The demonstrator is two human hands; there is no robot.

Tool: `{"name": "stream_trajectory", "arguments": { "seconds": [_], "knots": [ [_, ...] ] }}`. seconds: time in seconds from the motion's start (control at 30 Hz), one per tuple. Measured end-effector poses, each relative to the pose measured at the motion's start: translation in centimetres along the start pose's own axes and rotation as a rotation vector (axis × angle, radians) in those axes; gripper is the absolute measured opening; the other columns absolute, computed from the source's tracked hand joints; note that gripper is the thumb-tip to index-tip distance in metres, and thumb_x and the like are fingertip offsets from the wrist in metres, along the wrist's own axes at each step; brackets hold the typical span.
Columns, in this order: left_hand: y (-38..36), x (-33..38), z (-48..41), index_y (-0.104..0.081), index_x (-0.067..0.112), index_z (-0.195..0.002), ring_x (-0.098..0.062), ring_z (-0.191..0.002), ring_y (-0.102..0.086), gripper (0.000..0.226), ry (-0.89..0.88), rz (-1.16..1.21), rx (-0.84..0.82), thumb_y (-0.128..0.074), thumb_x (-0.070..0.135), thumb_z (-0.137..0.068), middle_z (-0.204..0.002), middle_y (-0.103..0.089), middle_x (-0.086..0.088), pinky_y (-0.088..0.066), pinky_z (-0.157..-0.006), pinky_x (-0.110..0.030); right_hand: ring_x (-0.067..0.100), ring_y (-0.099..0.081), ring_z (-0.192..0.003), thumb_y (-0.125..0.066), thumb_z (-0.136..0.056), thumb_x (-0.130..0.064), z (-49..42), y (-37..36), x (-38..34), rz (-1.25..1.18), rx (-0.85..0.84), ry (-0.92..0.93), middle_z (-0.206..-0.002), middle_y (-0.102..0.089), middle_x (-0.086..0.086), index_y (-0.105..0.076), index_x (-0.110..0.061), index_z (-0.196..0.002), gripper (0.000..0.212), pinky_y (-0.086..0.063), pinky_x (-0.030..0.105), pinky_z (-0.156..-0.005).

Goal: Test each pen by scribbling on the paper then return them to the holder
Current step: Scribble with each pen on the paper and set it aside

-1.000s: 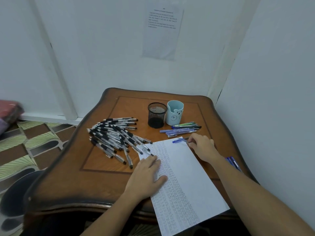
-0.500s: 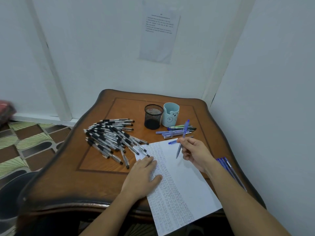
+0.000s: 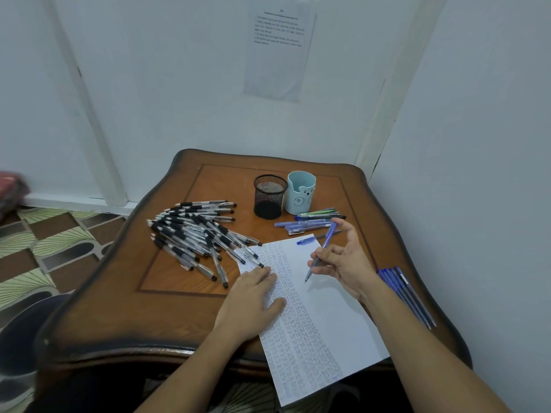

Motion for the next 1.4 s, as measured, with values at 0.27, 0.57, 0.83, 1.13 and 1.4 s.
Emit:
{"name": "stream_trajectory", "arguments": {
  "seconds": [0.27, 0.57, 0.83, 1.13, 1.4],
  "knots": [
    [0.1, 0.0, 0.1, -0.035, 0.021, -0.149, -0.011, -0.144, -0.02, 0.072, -0.003, 0.012, 0.001, -0.036, 0.062, -0.089, -0.157, -0.027, 0.004, -0.006, -0.115, -0.025, 0.023, -0.068, -0.061, -0.072, -0.082, 0.007, -0.5, 0.6, 1.1, -0.114, 0.086, 0.027, -0.077, -0.063, 0.016, -0.056, -0.013, -0.096, 0.029, -0.059, 0.03, -0.053],
    [0.0, -0.2, -0.1, -0.046, 0.022, -0.143, -0.011, -0.138, -0.03, 0.078, -0.004, 0.026, 0.026, -0.036, 0.068, -0.081, -0.15, -0.038, 0.006, -0.016, -0.111, -0.026, 0.024, -0.071, -0.07, -0.045, -0.106, -0.025, -1.9, -0.8, 2.6, -0.013, 0.134, 0.0, -0.08, -0.074, 0.014, -0.067, -0.01, -0.099, 0.027, -0.056, 0.03, -0.052],
    [-0.2, -0.5, -0.5, -0.055, 0.02, -0.134, -0.013, -0.127, -0.038, 0.082, 0.009, 0.072, 0.05, -0.036, 0.072, -0.073, -0.14, -0.046, 0.005, -0.02, -0.105, -0.024, 0.009, -0.053, -0.05, -0.058, -0.1, -0.024, -3.1, -2.3, 4.4, 0.257, 0.097, 0.143, -0.055, -0.058, 0.002, -0.053, -0.011, -0.077, 0.027, -0.046, 0.019, -0.052],
    [-0.3, -0.7, -1.0, -0.056, 0.021, -0.134, -0.012, -0.127, -0.036, 0.077, 0.03, 0.118, 0.057, -0.042, 0.069, -0.075, -0.137, -0.047, 0.006, -0.023, -0.109, -0.03, 0.018, -0.054, -0.053, -0.072, -0.081, -0.005, -3.2, -2.2, 5.6, 0.421, 0.18, 0.19, -0.048, -0.045, -0.001, -0.042, -0.019, -0.05, 0.045, -0.042, 0.03, -0.059],
    [-0.5, -0.8, -1.4, -0.055, 0.023, -0.135, -0.011, -0.13, -0.034, 0.073, 0.047, 0.13, 0.086, -0.049, 0.063, -0.074, -0.138, -0.046, 0.007, -0.021, -0.11, -0.03, 0.015, -0.048, -0.054, -0.07, -0.081, -0.004, -3.5, -2.2, 5.9, 0.435, 0.138, 0.265, -0.056, -0.04, 0.009, -0.042, -0.012, -0.058, 0.037, -0.041, 0.029, -0.057]
  ]
}}
Point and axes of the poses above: each hand's wrist, its own z-axis away from the middle knuckle, its own y-axis out of the back of the hand, x = y × z, the point moved 4 cm from there along -z, towards the middle knuckle
